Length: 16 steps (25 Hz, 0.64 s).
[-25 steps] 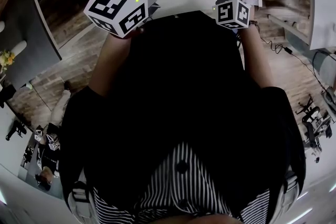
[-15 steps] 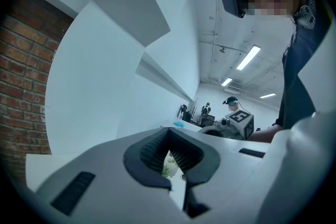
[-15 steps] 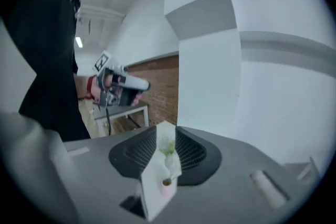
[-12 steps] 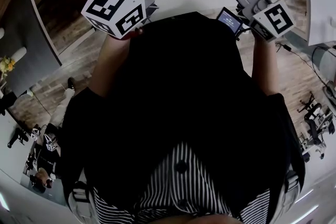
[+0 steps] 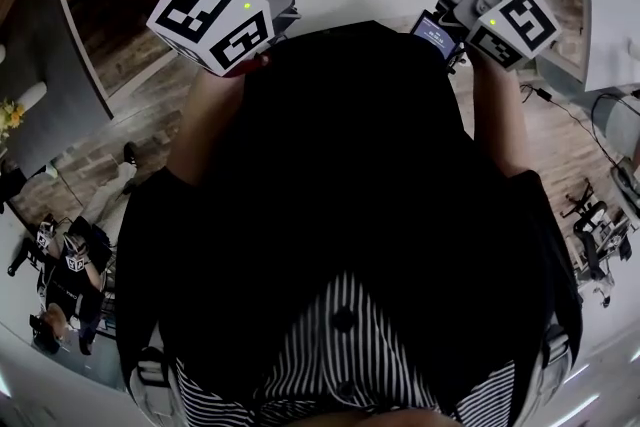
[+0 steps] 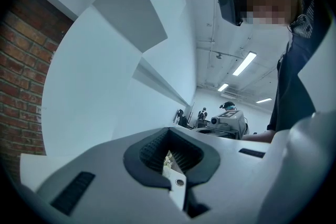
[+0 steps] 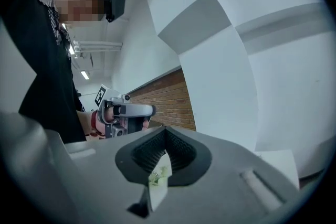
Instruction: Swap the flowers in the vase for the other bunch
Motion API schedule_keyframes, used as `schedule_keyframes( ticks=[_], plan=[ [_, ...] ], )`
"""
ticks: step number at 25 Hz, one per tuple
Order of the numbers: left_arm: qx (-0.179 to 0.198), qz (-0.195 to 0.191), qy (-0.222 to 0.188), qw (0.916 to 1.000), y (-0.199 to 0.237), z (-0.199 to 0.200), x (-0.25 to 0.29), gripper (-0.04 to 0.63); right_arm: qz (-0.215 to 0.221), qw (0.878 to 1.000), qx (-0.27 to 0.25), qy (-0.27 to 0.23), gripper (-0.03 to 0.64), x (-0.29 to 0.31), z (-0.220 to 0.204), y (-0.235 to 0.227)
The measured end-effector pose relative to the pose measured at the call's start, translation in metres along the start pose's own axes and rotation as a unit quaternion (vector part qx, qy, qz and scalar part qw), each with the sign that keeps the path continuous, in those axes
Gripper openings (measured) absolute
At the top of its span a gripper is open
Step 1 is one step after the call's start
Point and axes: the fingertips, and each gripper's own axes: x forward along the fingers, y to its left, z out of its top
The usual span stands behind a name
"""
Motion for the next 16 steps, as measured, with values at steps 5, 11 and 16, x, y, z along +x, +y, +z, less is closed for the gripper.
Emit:
schedule_keyframes(
  ticks=[5,11,16],
  plan=[
    [-0.001,0.006,0.004,1.0,0.0002,0.0001,-0.0039,0.0,0.009,1.0,0.005,0.002,0.002,0.0028,-0.0012,0.0033],
    [-0.002,0.005,0.001,1.0,-0.0016,0.0003,-0.0021,0.0,0.01,1.0,0.007,0.004,0.002,0.002,-0.0031,0.0042],
    [0.0,0.002,0.004,1.0,-0.005,-0.0029,-0.0032,0.0,0.008,1.0,0.011,0.003,0.002,-0.0015,-0.0061,0.0065]
  ],
)
